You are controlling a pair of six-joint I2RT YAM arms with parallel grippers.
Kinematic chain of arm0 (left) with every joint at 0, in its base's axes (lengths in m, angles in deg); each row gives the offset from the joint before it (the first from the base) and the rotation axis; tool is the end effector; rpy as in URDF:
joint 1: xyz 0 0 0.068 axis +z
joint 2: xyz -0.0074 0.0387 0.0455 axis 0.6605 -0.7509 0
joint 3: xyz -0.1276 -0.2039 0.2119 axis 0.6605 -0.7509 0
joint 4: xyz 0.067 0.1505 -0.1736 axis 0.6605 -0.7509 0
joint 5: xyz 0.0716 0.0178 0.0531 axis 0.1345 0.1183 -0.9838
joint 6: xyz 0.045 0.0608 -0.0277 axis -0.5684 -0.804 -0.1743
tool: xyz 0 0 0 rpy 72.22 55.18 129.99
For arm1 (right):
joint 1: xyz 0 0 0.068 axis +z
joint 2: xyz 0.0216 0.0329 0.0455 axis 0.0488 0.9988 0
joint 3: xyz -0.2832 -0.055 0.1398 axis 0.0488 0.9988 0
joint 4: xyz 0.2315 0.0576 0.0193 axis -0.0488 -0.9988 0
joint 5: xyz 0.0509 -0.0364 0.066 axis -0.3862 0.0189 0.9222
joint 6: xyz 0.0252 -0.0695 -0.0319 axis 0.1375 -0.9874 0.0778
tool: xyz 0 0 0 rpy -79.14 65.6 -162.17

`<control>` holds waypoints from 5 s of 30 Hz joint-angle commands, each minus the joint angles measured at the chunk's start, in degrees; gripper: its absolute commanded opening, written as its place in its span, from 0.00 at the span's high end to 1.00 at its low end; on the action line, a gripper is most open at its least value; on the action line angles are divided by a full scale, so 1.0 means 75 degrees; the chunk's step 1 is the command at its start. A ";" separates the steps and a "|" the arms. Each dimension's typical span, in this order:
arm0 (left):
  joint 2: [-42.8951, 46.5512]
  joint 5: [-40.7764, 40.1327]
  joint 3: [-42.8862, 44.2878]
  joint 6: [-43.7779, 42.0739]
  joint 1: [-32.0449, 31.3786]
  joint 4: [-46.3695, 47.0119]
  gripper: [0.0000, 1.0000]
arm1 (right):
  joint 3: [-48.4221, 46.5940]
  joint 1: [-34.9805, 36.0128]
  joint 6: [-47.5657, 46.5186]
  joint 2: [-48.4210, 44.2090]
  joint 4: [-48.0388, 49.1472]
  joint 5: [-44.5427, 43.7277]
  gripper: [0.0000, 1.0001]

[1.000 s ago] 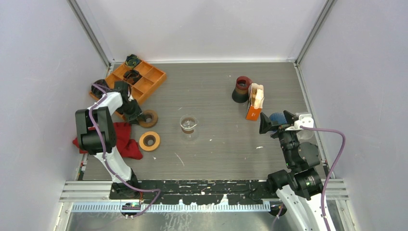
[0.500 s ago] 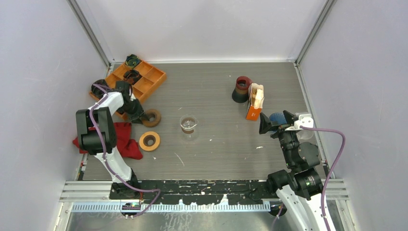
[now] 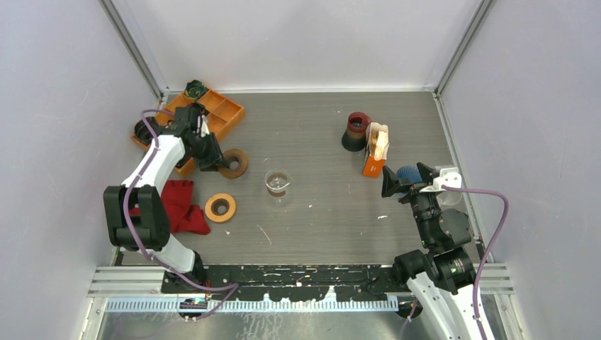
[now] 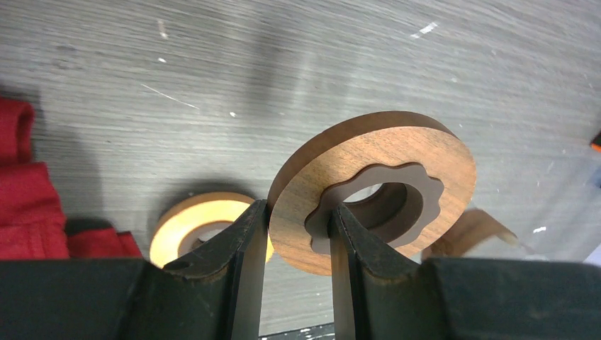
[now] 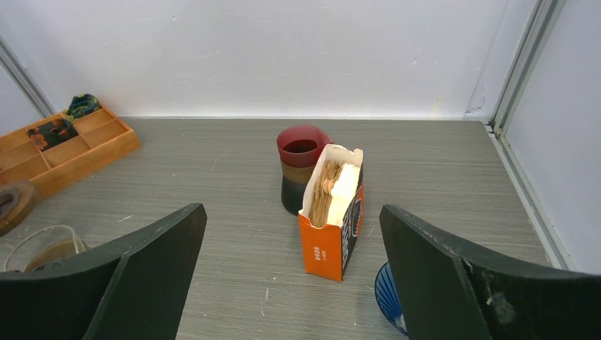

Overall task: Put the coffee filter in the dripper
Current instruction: Pick up the connecting ring from the center of the board, then place the connecting ring on the coffee server, then pick up the coffee dripper from the center of the board.

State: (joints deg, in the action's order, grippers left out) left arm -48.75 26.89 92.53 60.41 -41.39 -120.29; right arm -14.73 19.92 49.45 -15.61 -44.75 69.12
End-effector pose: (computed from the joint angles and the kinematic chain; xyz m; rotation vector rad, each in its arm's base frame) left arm 0.3127 -0.0168 0.2752 -0.5149 2.7047 -0.4463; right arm 0.0426 0.0015 0.3255 -0.0410 1.4290 0.1755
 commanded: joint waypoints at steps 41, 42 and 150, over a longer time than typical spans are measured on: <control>-0.0413 -0.1445 0.2787 -0.0394 -0.4315 -0.1977 0.82 | -0.0048 -0.0032 -0.0062 0.0174 0.0330 0.0066 0.00; -0.0465 -0.1469 0.2799 -0.0407 -0.4323 -0.2023 0.82 | -0.0039 -0.0033 -0.0055 0.0173 0.0335 0.0065 0.00; 0.6731 -0.4753 -0.2222 -0.0874 -0.3897 0.0906 0.01 | -0.0240 -0.2319 0.6786 0.6202 -0.1606 -0.3461 0.46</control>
State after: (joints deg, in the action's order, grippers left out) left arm 1.32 -9.07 75.86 53.48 -71.09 -117.19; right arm -17.29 2.79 96.77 30.60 -61.82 46.14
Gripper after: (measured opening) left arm 0.992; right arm 0.555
